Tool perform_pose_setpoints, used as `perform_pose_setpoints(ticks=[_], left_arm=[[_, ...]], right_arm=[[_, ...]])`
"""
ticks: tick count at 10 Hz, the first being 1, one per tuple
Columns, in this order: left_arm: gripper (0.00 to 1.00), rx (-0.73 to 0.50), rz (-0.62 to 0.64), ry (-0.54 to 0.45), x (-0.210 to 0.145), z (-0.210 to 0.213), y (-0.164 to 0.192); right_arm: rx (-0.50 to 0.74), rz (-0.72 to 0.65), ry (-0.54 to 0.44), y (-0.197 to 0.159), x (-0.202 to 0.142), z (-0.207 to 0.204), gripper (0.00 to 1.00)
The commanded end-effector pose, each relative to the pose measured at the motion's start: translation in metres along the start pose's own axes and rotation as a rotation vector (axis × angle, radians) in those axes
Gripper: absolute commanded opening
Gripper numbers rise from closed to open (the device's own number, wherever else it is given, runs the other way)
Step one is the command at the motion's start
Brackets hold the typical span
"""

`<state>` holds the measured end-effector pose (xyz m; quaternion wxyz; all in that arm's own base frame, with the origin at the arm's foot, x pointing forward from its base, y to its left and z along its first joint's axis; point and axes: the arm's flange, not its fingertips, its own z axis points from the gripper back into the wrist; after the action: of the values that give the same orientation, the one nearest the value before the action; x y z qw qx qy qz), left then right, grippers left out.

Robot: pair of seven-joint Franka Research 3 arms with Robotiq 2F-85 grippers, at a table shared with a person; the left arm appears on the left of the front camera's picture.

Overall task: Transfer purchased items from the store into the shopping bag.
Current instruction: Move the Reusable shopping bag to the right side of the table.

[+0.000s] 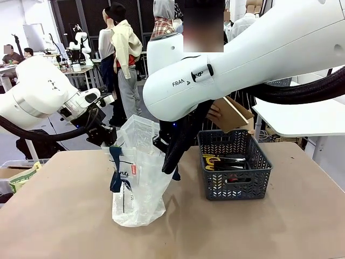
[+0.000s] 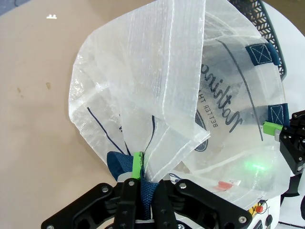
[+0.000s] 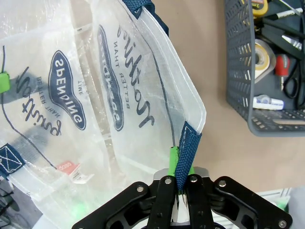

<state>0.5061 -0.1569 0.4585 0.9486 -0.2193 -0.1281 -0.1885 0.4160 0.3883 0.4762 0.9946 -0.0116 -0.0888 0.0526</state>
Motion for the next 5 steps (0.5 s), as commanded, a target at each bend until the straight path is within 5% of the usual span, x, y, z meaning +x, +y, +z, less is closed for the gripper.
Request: perform_pose_setpoints(ticks=[1,5], left_arm=[[0.0,-0.001,0.003,-0.005,-0.0018,0.0013,0.0002],[0.0,-0.001,0.003,-0.005,-0.0018,0.0013,0.0002]], right_arm=[[0.0,0.001,-0.001,-0.0005,-0.0017,-0.0012,0.0],[0.0,0.001,-0.001,-0.0005,-0.0017,-0.0012,0.0]])
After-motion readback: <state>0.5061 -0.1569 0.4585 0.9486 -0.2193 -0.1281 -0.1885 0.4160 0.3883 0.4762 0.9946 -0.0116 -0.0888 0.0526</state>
